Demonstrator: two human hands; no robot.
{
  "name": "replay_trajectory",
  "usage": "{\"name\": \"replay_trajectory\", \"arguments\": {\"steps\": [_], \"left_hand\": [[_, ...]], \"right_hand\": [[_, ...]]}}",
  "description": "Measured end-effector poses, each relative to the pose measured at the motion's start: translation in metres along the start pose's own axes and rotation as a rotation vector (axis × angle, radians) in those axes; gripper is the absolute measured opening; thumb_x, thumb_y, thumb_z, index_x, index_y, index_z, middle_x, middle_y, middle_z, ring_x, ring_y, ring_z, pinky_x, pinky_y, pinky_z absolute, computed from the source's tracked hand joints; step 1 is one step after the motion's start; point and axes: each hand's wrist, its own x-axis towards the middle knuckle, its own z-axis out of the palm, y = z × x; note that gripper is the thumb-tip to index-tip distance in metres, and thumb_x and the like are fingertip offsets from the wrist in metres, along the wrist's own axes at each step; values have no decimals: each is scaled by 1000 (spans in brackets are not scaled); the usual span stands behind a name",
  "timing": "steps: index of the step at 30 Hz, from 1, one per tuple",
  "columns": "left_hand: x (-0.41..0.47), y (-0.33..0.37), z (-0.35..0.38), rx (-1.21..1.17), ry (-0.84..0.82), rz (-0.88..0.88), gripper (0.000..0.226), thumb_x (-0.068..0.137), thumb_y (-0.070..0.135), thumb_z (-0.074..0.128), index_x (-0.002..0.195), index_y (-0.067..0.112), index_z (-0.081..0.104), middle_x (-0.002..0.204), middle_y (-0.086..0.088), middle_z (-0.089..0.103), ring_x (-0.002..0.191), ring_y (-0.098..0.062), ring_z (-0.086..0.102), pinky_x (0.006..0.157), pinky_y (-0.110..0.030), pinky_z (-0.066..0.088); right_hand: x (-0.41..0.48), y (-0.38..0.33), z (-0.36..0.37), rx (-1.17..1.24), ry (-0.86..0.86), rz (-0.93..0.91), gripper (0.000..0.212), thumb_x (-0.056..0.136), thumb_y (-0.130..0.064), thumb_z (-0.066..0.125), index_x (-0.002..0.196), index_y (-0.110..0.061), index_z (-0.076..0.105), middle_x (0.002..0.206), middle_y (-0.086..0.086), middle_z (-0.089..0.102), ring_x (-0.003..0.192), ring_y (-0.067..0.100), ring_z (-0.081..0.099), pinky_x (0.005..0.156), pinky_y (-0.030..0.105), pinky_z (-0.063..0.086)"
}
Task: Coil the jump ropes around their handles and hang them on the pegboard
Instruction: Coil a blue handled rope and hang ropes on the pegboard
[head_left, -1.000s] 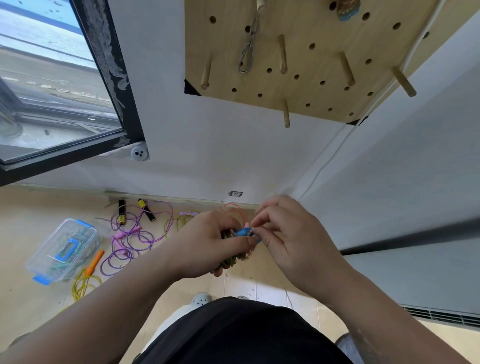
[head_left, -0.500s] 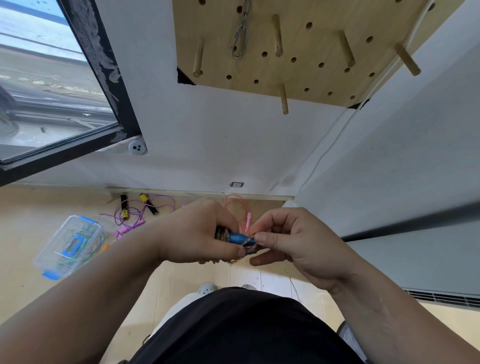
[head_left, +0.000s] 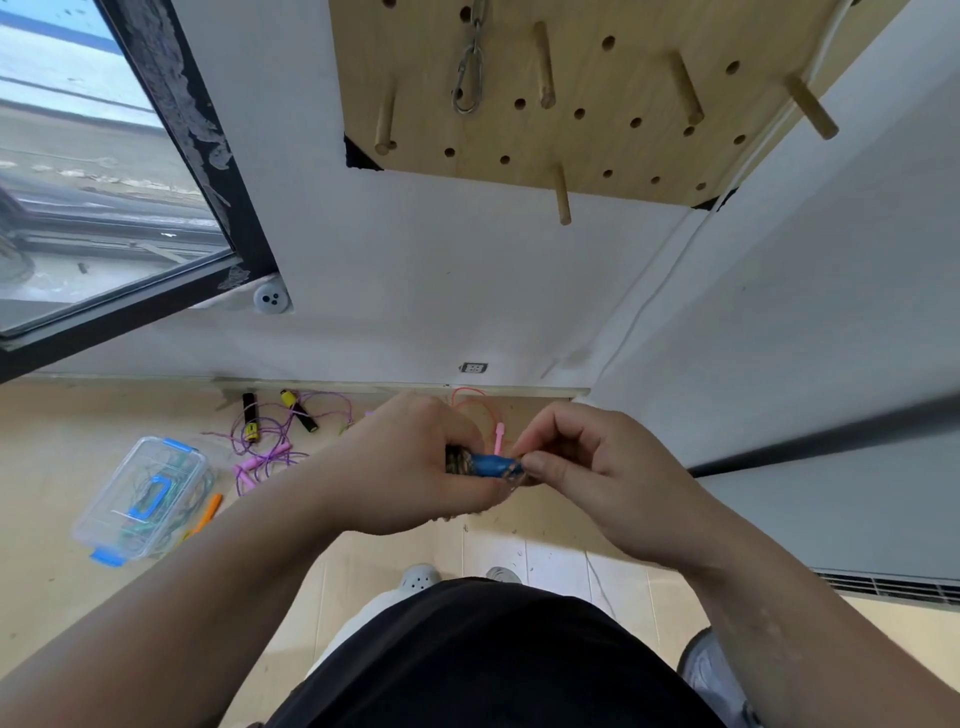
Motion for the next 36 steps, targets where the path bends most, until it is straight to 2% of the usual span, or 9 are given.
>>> {"name": "replay_trajectory", "arguments": {"steps": [4, 9, 14, 18, 21, 24, 28, 30, 36], "left_hand": [[-4, 6, -10, -242, -157, -39, 14, 86, 25, 79, 79, 13, 76, 60, 1, 69, 48, -15, 61, 46, -24, 47], [-4, 10, -12, -318, -140, -57, 13, 86, 20, 80, 77, 12, 75, 60, -1, 68, 46, -15, 59, 43, -20, 44], [-7, 18, -9, -279, -49, -86, 16, 86, 28, 79, 76, 15, 77, 62, -2, 69, 47, -12, 62, 46, -23, 47], [-8, 17, -2, -234, 55, -114, 22, 84, 37, 79, 72, 20, 76, 62, -3, 70, 52, -22, 67, 52, -37, 55], [-8, 17, 8, -224, 170, -122, 24, 84, 40, 78, 70, 21, 75, 59, 1, 69, 49, -16, 64, 49, -34, 52], [-7, 18, 18, -161, 282, -108, 24, 82, 49, 76, 74, 27, 73, 62, 3, 69, 53, -18, 65, 55, -45, 55], [-6, 11, 29, -77, 461, -17, 23, 78, 53, 75, 79, 37, 59, 65, 11, 68, 56, -8, 62, 52, -22, 47], [-6, 6, 31, 8, 486, 101, 19, 83, 51, 72, 76, 38, 60, 66, 14, 63, 63, -6, 59, 53, -13, 38], [-10, -7, 33, 37, 335, 152, 31, 89, 55, 48, 80, 29, 61, 71, 12, 60, 67, -12, 58, 61, -41, 49]], "right_hand": [[-4, -5, -8, 310, -87, -1, 10, 92, 8, 62, 87, 0, 67, 93, 33, 61, 83, 21, 71, 77, 26, 58], [1, -8, -10, 463, -97, 58, 4, 86, -1, 65, 87, 3, 65, 95, 40, 57, 81, 26, 72, 78, 34, 60], [0, -10, -13, 412, -83, 91, 5, 95, 5, 57, 92, 5, 61, 99, 35, 62, 85, 26, 73, 81, 37, 62], [0, -4, -6, 395, 6, 129, 11, 97, 3, 57, 93, -2, 65, 101, 28, 67, 86, 29, 74, 83, 44, 62], [0, -2, -1, 417, 73, 145, 6, 98, 2, 56, 97, 4, 62, 107, 18, 66, 83, 25, 74, 72, 34, 62], [1, -3, -1, 392, 128, 135, 5, 98, 1, 56, 95, 1, 60, 96, 16, 69, 81, 26, 73, 59, 30, 59], [4, -2, -1, 318, 160, 127, 7, 99, -5, 59, 94, -7, 64, 79, 3, 72, 82, 40, 73, 77, 65, 56], [5, 0, 1, 306, 158, 122, 8, 99, -6, 61, 94, -9, 66, 79, 2, 73, 80, 38, 73, 79, 72, 51], [7, 4, 8, 414, 91, 162, 12, 97, 3, 59, 93, -1, 69, 89, 9, 71, 78, 23, 69, 79, 45, 57]]}}
